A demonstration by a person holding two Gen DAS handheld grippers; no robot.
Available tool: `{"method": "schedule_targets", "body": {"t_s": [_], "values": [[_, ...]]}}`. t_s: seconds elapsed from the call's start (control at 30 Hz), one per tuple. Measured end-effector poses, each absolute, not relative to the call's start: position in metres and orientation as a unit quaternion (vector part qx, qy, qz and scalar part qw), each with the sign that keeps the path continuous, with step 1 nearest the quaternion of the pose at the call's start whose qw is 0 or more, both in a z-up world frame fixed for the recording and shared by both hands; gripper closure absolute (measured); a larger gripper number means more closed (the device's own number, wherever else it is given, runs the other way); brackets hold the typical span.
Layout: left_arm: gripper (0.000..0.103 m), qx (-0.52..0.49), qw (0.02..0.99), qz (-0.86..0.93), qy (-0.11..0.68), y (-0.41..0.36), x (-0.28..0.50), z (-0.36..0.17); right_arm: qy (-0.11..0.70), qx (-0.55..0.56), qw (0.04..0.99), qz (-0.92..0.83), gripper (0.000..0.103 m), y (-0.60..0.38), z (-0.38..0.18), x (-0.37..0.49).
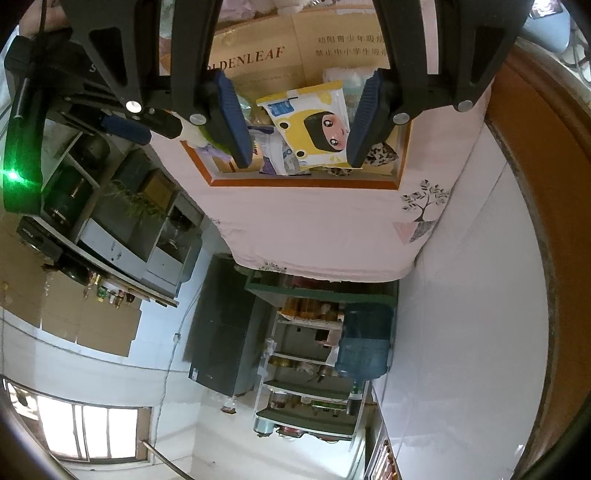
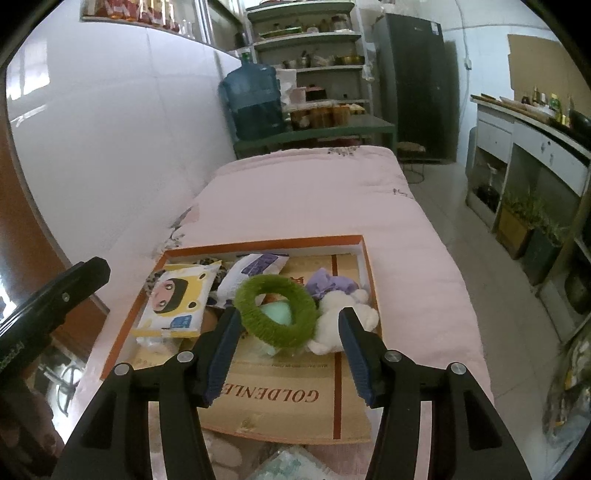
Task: Organize soft objects
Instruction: 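Withdraw both tools from the box toward the bunny plush and tissue pack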
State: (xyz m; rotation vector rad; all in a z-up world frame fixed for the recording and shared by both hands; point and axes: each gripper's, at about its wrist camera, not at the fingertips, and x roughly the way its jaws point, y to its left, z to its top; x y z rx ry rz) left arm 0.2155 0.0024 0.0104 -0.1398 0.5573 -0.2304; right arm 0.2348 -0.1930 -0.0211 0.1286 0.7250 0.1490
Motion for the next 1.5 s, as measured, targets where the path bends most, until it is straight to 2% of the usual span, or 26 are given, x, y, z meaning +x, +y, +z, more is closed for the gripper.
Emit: {"method": "schedule_targets", "body": {"t_s": [0.53, 0.67, 1.5], "values": [[0.05, -0.064, 0.956, -0.116, 0.261, 0.007, 0.183, 0.024, 0.338, 0.059, 0.936, 0.078, 0.046, -0.189, -0.001, 0.196], [0.05, -0.059, 0.958, -0.114, 0.258, 0.006, 0.174, 0.026, 0.336, 0.055, 0.937, 0.08, 0.041, -0.187, 0.002, 0.185], [0.05, -0.043, 0.958, -0.117, 0.26, 0.01, 0.113, 0.022, 0.338, 0.026, 0.936, 0.096, 0.041, -0.179, 0.0, 0.122]]}}
